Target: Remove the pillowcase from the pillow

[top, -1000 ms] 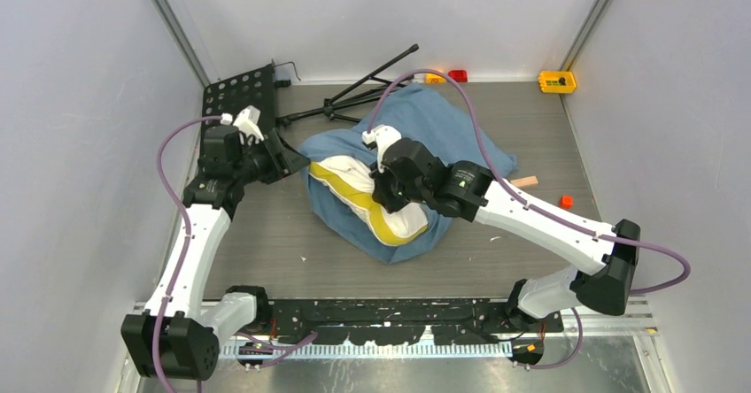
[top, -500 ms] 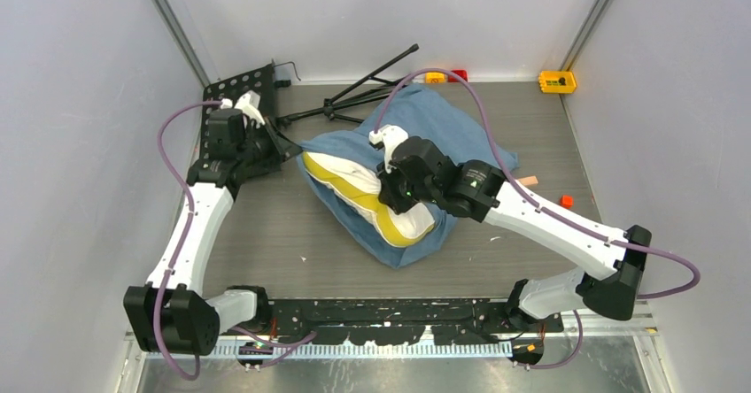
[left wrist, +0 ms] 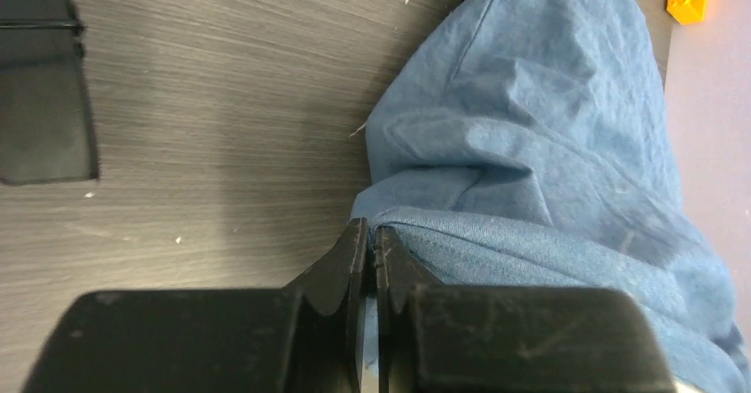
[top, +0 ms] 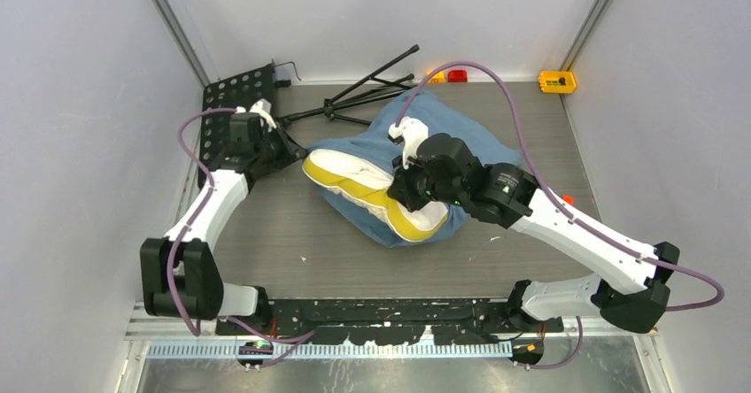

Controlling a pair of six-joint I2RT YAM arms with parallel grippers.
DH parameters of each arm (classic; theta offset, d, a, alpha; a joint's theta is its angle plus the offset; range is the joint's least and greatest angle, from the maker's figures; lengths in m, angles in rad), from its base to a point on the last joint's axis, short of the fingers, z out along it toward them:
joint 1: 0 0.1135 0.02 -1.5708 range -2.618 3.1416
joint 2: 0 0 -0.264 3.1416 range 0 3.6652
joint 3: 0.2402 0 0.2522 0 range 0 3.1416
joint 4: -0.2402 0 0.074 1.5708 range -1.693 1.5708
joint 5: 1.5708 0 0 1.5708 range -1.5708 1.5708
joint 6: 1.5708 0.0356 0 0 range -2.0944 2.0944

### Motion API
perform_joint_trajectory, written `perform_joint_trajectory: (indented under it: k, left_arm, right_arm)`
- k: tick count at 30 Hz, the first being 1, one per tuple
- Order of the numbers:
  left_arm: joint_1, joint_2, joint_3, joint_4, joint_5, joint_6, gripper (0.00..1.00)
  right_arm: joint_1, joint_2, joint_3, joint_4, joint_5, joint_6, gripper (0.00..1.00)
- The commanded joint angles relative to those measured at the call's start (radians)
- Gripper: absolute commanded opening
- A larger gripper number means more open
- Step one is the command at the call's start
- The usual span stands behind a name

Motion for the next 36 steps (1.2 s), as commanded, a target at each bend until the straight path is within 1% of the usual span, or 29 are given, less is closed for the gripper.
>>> perform_joint_trajectory:
  k: [1,4,9,11,13,14,16,17,19,21,23,24,25,26,27,28,29,30,31,32,33,36]
  left_arm:
    - [-0.034,0.067,-0.077,0.315,-0.039,-0.089,0.05]
    - [-0.089,0.161,-0.093,0.473,-0.039,-0.14,0.04]
    - [-0.164,0.301,-0.086,0.673,-0.062,-0.215,0.04]
    - [-0.177,0.354,-0.07,0.733,-0.056,-0.238,0.05]
    - [-0.177,0.389,-0.04,0.744,-0.026,-0.244,0.11]
    - [-0.177,0.39,-0.013,0.733,-0.009,-0.229,0.16]
    - [-0.176,0.365,0.029,0.662,-0.002,-0.18,0.33]
    - [-0.174,0.343,0.053,0.604,-0.007,-0.15,0.44]
    - [-0.157,0.292,0.105,0.465,-0.016,-0.109,0.59]
    - [-0.116,0.24,0.15,0.314,-0.028,-0.108,0.68]
    - [-0.069,0.181,0.178,0.136,-0.038,-0.144,0.72]
    - [-0.047,0.145,0.18,0.083,-0.041,-0.166,0.76]
    - [-0.03,0.109,0.182,0.024,-0.061,-0.182,0.89]
    - [-0.017,0.073,0.187,-0.039,-0.1,-0.19,0.98]
    - [-0.007,0.041,0.2,-0.112,-0.151,-0.194,0.99]
    - [0.003,0.016,0.216,-0.173,-0.191,-0.191,1.0]
    - [0.015,-0.009,0.234,-0.235,-0.217,-0.186,1.0]
    - [0.025,-0.022,0.251,-0.292,-0.242,-0.185,1.0]
    - [0.034,-0.032,0.267,-0.349,-0.256,-0.183,1.0]
    - [0.038,-0.04,0.284,-0.401,-0.257,-0.176,1.0]
    - [0.039,-0.051,0.288,-0.44,-0.241,-0.16,1.0]
    - [0.04,-0.092,0.254,-0.523,-0.167,-0.122,1.0]
  right_arm:
    - [0.002,-0.067,0.11,0.128,-0.081,0.018,0.0]
    - [0.002,-0.068,0.125,0.172,-0.166,0.034,0.0]
    - [0.002,-0.081,0.147,0.211,-0.233,0.061,0.0]
    - [0.002,-0.09,0.143,0.218,-0.245,0.065,0.0]
    - [0.002,-0.099,0.127,0.217,-0.247,0.065,0.0]
    - [0.002,-0.098,0.12,0.209,-0.248,0.066,0.0]
    - [0.002,-0.092,0.097,0.198,-0.253,0.069,0.0]
    - [0.002,-0.086,0.079,0.2,-0.255,0.073,0.0]
    - [0.001,-0.079,0.029,0.219,-0.246,0.087,0.0]
    - [0.002,-0.071,-0.025,0.251,-0.23,0.102,0.0]
    - [0.001,-0.052,-0.072,0.292,-0.22,0.12,0.01]
    - [0.002,-0.039,-0.092,0.314,-0.222,0.123,0.05]
    - [0.002,-0.02,-0.108,0.331,-0.226,0.129,0.08]
    - [0.001,0.006,-0.115,0.342,-0.228,0.134,0.11]
    - [0.002,0.034,-0.115,0.35,-0.233,0.139,0.17]
    - [0.002,0.065,-0.111,0.354,-0.247,0.139,0.28]
    - [0.001,0.095,-0.1,0.354,-0.258,0.143,0.5]
    - [0.0,0.126,-0.09,0.35,-0.25,0.152,0.69]
    - [0.0,0.15,-0.077,0.343,-0.235,0.159,0.78]
    - [-0.001,0.169,-0.065,0.33,-0.221,0.159,0.83]
    - [-0.003,0.185,-0.054,0.316,-0.203,0.155,0.84]
    - [-0.02,0.186,-0.042,0.281,-0.167,0.123,0.87]
